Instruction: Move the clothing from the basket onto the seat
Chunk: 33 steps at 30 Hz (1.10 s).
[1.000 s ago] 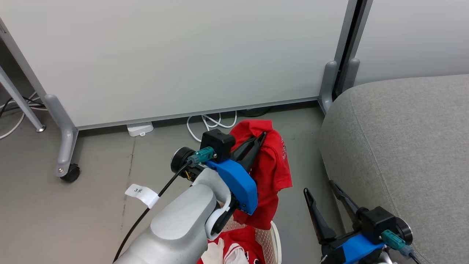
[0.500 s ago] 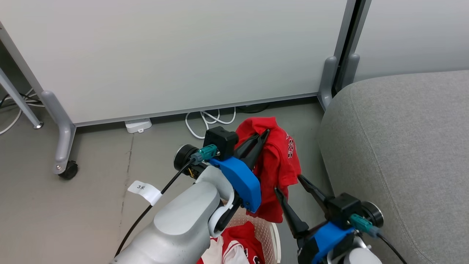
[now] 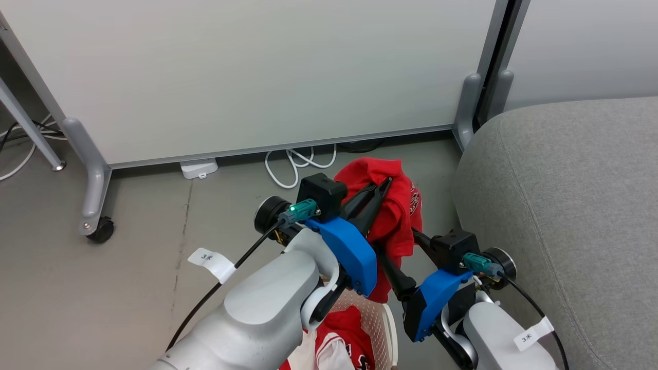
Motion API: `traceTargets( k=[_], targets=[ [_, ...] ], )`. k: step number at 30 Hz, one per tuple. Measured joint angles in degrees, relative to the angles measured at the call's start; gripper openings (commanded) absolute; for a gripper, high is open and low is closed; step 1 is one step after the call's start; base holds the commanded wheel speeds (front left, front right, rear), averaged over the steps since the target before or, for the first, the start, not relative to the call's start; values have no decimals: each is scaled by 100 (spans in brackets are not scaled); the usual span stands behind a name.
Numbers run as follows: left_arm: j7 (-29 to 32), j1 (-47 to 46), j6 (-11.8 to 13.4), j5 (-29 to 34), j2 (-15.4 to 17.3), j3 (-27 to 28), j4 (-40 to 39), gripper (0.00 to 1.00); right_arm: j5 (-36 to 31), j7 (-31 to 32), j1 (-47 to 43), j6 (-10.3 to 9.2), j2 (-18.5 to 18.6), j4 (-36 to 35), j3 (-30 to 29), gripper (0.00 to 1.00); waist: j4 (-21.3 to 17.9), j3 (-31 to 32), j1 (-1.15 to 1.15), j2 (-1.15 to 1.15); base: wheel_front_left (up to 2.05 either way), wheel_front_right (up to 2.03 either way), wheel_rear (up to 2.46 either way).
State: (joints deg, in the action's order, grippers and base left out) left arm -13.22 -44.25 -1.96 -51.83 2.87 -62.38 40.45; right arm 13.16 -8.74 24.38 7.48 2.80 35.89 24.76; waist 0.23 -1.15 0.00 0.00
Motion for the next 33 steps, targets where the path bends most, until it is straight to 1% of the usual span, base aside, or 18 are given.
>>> traceTargets(
  k=[1, 2, 3, 4, 10, 18, 19, 20, 21, 29, 33],
  targets=[
    [-4, -16, 7, -16, 0, -26, -1, 0, 30, -25, 65, 0, 1, 105, 31, 72, 5, 2, 0, 0, 0, 0, 0],
    [-9, -31, 12, -24, -1, -56, -1, 0, 67, -49, 127, 0, 1, 202, 54, 42, 9, 6, 0, 0, 0, 0, 0],
    [-21, -36, 16, -51, -1, -86, 0, 0, 105, -94, 181, 0, 1, 290, 74, 2, 13, 13, 0, 0, 0, 0, 0],
    [-29, -37, 19, -68, 0, -115, 2, 0, 134, -141, 224, 0, 1, 361, 98, 0, 17, 21, 0, 0, 0, 0, 0],
    [-59, -55, 67, -166, 0, -241, 45, 0, 372, -322, 348, 0, 0, 666, 242, 0, 15, 73, 0, 0, 0, 0, 0],
    [-109, -107, 112, -252, 0, -333, 104, 0, 476, -466, 466, 0, 1, 894, 353, 0, -16, 115, 0, 0, 0, 0, 0],
    [-116, -107, 120, -257, 0, -339, 104, 34, 491, -474, 477, 0, 1, 910, 356, 0, -18, 118, 0, 0, 0, 0, 0],
    [-134, -109, 127, -257, 0, -346, 107, 64, 514, -494, 485, 0, 1, 926, 359, 0, -21, 121, 0, 0, 0, 0, 0],
    [-136, -114, 127, -257, 0, -357, 108, 100, 525, -503, 488, 0, 1, 939, 360, 0, -23, 124, 0, 0, 0, 0, 0],
    [-163, -130, 93, -209, -1, -393, 152, 100, 556, -556, 542, 0, 1, 1040, 335, 0, -22, 121, 0, 0, 0, 0, 0],
    [-176, -130, 130, -146, -1, -281, 157, 100, 549, -592, 543, 0, 1, 1079, 300, 0, -10, 115, 0, 0, 0, 0, 0]
  ],
)
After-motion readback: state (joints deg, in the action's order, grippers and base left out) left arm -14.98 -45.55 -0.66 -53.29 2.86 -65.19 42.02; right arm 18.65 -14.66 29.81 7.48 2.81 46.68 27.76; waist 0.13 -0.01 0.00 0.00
